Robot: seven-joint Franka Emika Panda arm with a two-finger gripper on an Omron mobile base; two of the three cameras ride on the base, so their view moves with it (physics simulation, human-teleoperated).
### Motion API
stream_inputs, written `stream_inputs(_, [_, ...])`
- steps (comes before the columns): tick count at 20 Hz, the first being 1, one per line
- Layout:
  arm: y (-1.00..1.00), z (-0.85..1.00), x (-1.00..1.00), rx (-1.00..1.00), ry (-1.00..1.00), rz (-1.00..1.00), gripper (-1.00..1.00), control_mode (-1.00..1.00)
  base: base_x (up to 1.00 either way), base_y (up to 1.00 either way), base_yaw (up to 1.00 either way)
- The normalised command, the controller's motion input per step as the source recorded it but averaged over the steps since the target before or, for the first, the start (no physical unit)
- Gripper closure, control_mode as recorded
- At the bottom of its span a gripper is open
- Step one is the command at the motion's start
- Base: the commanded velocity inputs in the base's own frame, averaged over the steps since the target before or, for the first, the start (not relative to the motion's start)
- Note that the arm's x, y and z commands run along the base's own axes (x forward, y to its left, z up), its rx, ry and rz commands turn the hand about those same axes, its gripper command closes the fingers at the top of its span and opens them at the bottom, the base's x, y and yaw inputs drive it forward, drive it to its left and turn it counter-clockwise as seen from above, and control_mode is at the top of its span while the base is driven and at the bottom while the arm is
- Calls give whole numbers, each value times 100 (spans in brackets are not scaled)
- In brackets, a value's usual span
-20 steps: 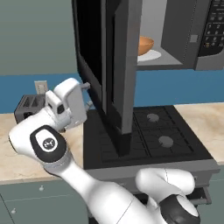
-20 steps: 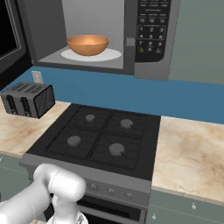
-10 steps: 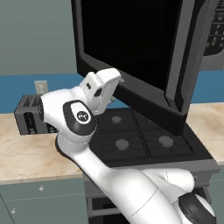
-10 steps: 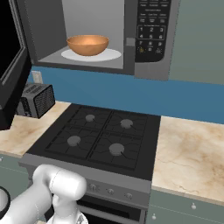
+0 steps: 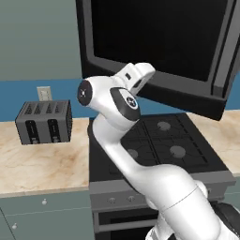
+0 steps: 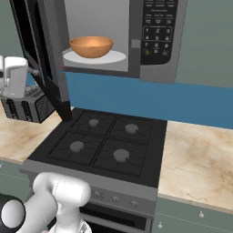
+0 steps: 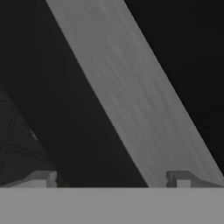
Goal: Remove the banana from the bowl and place it on the small plate. Then place the bowl with only the steak in the microwave, close the door, and press the start button to microwave the steak.
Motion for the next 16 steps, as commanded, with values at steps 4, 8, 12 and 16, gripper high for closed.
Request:
stream_inputs(4, [-28, 0, 56, 5, 0, 33, -100, -100, 0, 0, 0])
stream_inputs(8, [-18, 0, 52, 3, 0, 33, -100, -100, 0, 0, 0])
stream_inputs(12, [-6, 5, 53, 2, 0, 31, -100, -100, 0, 0, 0])
stream_inputs(16, [0, 12, 40, 0, 0, 25, -100, -100, 0, 0, 0])
